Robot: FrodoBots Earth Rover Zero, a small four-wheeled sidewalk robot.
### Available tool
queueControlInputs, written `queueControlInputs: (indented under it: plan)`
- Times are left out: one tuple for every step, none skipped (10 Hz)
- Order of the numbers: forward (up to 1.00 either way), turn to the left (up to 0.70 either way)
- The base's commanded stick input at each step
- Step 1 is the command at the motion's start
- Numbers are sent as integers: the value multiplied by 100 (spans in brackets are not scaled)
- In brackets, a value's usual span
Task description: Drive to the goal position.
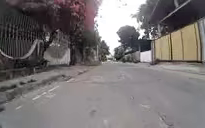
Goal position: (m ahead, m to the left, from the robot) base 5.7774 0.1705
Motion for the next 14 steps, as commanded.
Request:
queueControlInputs:
  plan:
    - [100,-18]
    - [100,7]
    - [100,7]
    - [100,7]
    - [100,7]
    - [100,7]
    - [100,7]
    - [100,7]
    - [100,5]
    - [100,-19]
    - [100,-33]
    - [100,-33]
    - [100,-33]
    - [100,-31]
